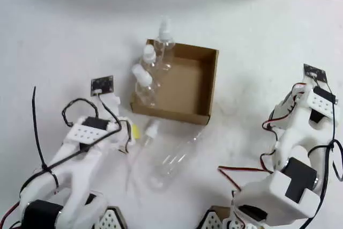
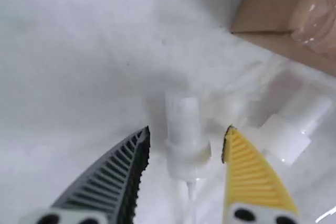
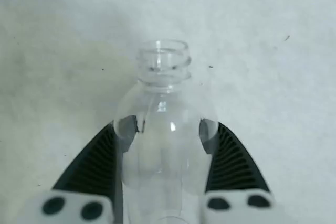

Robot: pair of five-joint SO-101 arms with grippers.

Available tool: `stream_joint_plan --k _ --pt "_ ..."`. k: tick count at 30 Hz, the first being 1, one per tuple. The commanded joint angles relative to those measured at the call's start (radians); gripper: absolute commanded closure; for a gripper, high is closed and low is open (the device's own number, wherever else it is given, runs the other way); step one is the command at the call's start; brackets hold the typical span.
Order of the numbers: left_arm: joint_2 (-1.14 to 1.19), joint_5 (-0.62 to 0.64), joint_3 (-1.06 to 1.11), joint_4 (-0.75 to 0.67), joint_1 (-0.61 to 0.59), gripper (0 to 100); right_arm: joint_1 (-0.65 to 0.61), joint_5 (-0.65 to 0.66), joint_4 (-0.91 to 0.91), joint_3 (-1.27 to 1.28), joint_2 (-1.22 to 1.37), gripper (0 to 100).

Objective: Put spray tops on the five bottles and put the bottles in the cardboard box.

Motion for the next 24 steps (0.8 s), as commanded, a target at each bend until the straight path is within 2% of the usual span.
stream_joint_plan --k 1,11,14,17,19,24 --pt "0.001 0.015 -0.048 -0.002 0.024 77 -0.016 0.012 -0.004 -0.006 -0.048 98.1" --pt "0.001 0.012 -0.014 -0.006 0.088 78 -0.016 0.014 -0.004 -0.006 -0.048 98.1" --pt "0.002 0.012 -0.014 -0.012 0.088 85 -0.016 0.014 -0.005 -0.008 -0.048 98.1" --pt "0.002 -0.043 -0.012 -0.046 0.088 99 -0.016 0.014 -0.008 -0.012 -0.048 98.1" --pt "0.002 -0.077 -0.012 -0.054 0.09 95 -0.018 0.014 -0.008 -0.014 -0.048 98.1" --pt "-0.001 -0.087 -0.012 -0.055 0.085 98 -0.054 0.014 0.001 -0.009 -0.056 98.1"
